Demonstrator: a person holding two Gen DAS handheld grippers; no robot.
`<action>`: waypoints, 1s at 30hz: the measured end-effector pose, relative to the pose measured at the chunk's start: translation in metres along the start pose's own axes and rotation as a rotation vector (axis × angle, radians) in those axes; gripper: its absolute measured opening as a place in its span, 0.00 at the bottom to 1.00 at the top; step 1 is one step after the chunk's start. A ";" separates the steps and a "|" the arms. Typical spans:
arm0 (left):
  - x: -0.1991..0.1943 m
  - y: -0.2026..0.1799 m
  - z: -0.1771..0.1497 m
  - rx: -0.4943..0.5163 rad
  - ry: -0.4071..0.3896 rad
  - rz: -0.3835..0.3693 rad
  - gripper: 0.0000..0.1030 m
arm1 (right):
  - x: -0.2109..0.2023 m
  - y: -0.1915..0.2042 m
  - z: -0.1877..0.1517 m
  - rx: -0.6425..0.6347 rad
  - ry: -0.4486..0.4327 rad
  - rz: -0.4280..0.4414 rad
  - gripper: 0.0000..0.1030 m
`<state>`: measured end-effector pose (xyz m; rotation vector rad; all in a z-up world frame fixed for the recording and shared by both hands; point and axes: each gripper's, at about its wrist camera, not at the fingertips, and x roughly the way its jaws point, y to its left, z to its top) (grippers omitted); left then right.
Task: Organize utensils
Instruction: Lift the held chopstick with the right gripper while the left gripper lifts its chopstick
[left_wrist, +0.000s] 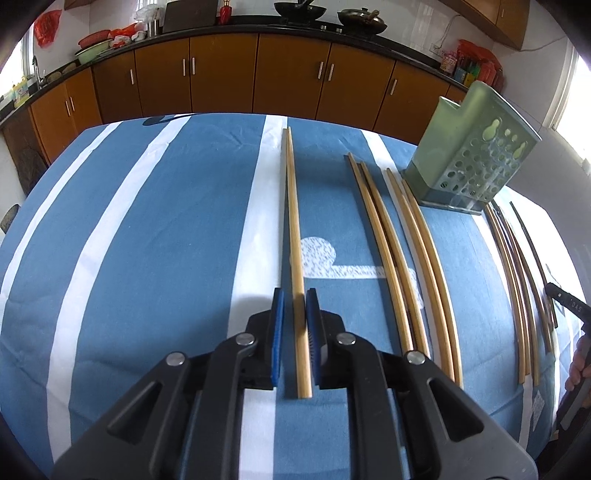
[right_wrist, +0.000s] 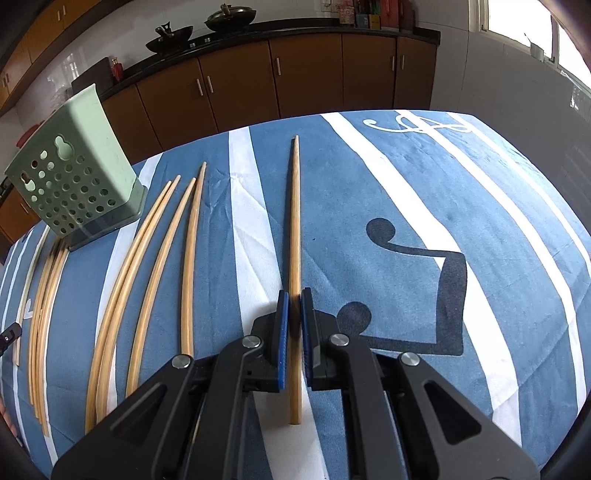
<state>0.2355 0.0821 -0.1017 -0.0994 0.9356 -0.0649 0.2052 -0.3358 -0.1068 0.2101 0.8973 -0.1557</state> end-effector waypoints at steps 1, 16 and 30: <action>-0.001 -0.001 -0.003 0.005 -0.002 0.004 0.14 | -0.001 0.000 -0.001 -0.001 -0.001 0.000 0.08; -0.021 -0.006 -0.022 0.045 -0.003 0.051 0.08 | -0.029 -0.005 -0.014 -0.003 -0.050 0.030 0.07; -0.114 -0.006 0.006 0.018 -0.286 0.039 0.08 | -0.101 -0.005 0.005 -0.019 -0.262 0.061 0.07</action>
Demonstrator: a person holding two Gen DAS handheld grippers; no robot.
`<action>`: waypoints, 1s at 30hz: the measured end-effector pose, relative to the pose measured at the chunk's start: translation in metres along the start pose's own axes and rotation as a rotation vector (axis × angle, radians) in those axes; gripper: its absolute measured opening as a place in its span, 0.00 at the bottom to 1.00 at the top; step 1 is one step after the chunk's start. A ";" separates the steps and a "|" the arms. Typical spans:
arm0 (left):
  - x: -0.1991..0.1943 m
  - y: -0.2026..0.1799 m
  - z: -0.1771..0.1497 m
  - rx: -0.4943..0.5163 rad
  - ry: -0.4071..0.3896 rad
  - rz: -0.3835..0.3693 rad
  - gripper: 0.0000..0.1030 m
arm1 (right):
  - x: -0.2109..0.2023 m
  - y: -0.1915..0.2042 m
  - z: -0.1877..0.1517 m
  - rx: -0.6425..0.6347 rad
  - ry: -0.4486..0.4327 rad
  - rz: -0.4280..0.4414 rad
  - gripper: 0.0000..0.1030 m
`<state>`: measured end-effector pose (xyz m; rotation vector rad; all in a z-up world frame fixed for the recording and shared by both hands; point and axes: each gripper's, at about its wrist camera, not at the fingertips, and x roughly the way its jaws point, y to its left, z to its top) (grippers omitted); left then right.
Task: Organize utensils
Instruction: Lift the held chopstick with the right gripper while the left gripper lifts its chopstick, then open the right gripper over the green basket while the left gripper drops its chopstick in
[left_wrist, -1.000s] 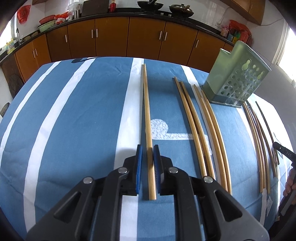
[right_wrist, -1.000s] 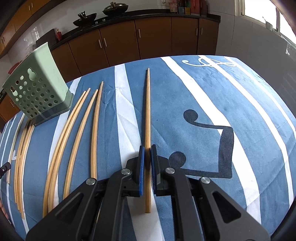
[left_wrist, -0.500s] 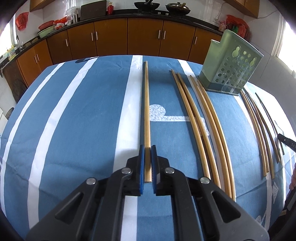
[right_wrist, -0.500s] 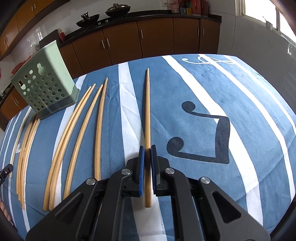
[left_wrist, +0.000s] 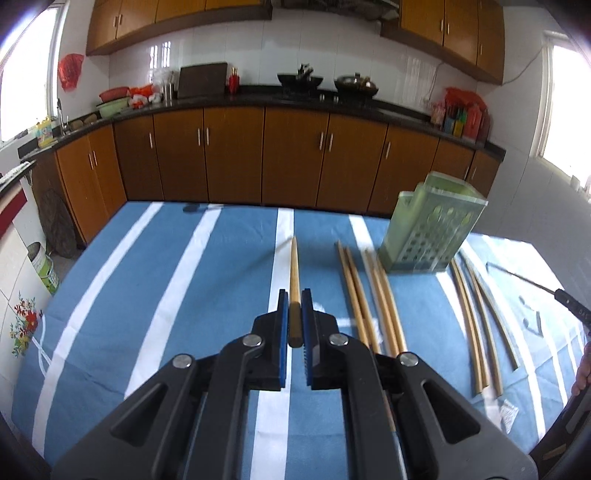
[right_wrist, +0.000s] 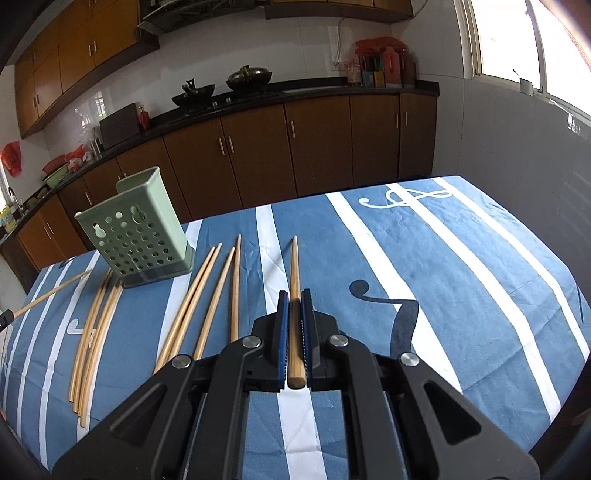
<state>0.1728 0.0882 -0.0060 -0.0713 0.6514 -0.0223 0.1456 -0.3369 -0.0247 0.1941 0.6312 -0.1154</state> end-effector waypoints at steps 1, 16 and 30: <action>-0.005 0.000 0.004 -0.004 -0.021 -0.002 0.08 | -0.003 0.001 0.002 -0.001 -0.014 0.003 0.07; -0.048 -0.003 0.049 -0.042 -0.213 -0.002 0.08 | -0.034 0.010 0.038 0.019 -0.173 0.051 0.07; -0.057 -0.011 0.092 0.013 -0.262 -0.004 0.07 | -0.042 0.018 0.068 -0.006 -0.238 0.052 0.07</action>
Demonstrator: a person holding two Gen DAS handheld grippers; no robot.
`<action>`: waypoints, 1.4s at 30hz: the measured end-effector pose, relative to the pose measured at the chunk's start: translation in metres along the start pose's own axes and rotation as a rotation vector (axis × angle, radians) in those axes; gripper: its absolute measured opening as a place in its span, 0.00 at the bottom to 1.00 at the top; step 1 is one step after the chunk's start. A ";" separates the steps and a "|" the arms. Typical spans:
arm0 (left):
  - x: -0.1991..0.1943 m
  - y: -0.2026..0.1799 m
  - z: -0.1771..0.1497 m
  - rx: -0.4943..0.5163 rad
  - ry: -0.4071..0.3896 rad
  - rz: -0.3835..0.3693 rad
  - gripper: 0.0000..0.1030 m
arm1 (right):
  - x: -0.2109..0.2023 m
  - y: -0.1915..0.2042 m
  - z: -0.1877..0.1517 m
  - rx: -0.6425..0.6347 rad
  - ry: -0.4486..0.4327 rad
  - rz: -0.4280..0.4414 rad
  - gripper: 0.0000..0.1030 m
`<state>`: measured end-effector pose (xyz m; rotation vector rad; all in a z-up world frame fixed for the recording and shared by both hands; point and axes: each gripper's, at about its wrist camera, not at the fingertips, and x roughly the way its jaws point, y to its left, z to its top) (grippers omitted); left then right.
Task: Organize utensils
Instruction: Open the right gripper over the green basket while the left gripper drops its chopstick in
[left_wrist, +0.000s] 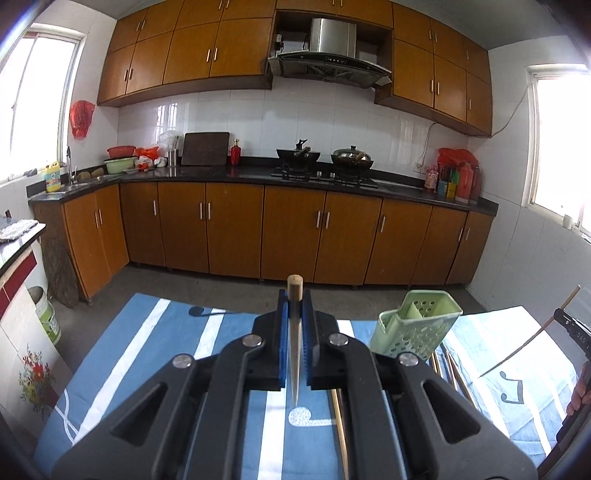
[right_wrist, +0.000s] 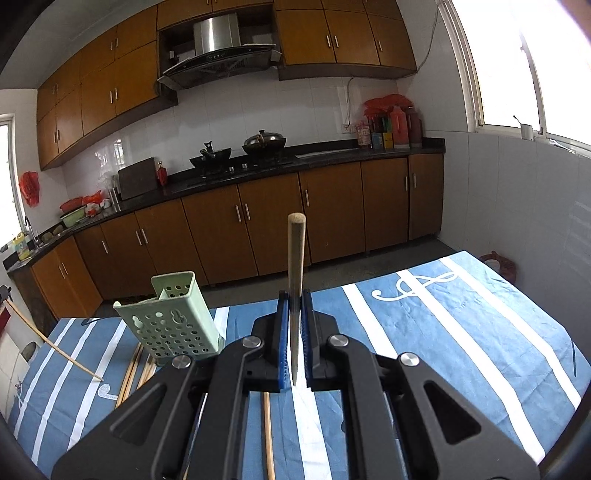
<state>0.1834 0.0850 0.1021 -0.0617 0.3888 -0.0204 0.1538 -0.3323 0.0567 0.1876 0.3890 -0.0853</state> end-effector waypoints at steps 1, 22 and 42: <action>-0.001 -0.001 0.005 0.003 -0.009 -0.003 0.07 | -0.001 0.001 0.006 0.001 -0.010 0.007 0.07; 0.022 -0.089 0.108 -0.104 -0.197 -0.185 0.07 | 0.015 0.075 0.083 0.028 -0.182 0.258 0.07; 0.092 -0.106 0.043 -0.068 0.022 -0.189 0.24 | 0.047 0.086 0.047 -0.003 -0.005 0.225 0.08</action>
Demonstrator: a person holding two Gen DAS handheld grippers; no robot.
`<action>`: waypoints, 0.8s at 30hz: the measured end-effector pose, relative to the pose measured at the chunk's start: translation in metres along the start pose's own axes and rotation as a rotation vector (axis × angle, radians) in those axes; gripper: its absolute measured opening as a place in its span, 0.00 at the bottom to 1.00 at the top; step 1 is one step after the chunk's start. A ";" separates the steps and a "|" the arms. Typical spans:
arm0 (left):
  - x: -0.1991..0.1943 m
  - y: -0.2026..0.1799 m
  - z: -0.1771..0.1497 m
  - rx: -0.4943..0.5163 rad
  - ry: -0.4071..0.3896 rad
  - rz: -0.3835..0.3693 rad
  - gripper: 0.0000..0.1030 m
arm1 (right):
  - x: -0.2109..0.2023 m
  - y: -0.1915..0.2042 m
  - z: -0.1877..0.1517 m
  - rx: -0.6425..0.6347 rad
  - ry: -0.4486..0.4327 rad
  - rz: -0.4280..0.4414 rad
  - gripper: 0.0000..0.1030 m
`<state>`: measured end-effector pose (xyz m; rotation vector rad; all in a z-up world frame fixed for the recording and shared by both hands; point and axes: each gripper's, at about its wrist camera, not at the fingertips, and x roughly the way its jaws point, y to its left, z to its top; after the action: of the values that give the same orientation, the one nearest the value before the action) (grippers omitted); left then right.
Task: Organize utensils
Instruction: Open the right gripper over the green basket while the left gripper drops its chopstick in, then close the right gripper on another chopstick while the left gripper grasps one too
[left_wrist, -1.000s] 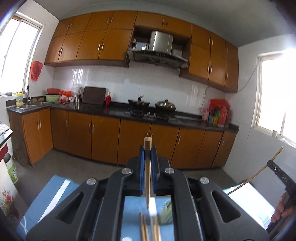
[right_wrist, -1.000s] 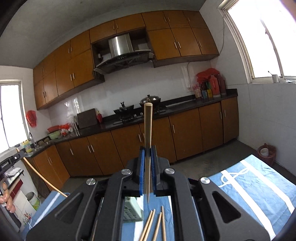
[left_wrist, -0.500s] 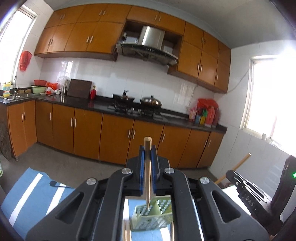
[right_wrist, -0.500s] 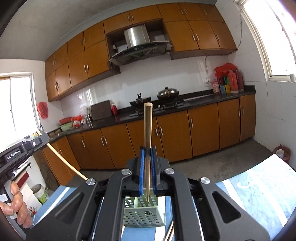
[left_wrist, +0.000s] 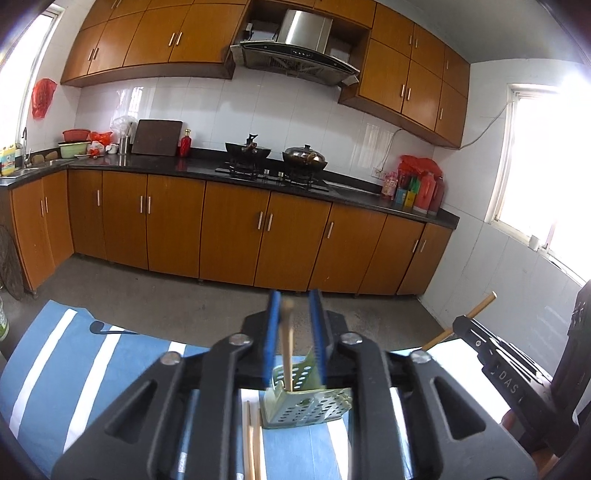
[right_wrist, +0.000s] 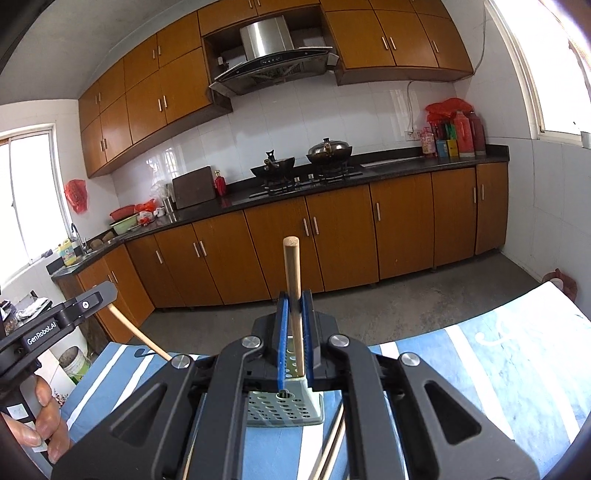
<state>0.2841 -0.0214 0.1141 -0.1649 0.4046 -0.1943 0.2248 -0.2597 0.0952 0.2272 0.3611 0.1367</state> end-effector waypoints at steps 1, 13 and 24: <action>-0.002 0.001 0.001 -0.002 -0.003 0.001 0.25 | -0.001 -0.001 0.000 0.002 -0.002 -0.002 0.08; -0.072 0.039 -0.014 -0.051 -0.056 0.046 0.40 | -0.057 -0.043 -0.020 0.029 -0.005 -0.103 0.29; -0.059 0.094 -0.112 -0.036 0.210 0.178 0.42 | 0.000 -0.075 -0.146 0.061 0.427 -0.135 0.29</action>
<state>0.1998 0.0691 0.0159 -0.1434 0.6287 -0.0282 0.1790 -0.3036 -0.0557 0.2330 0.8042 0.0397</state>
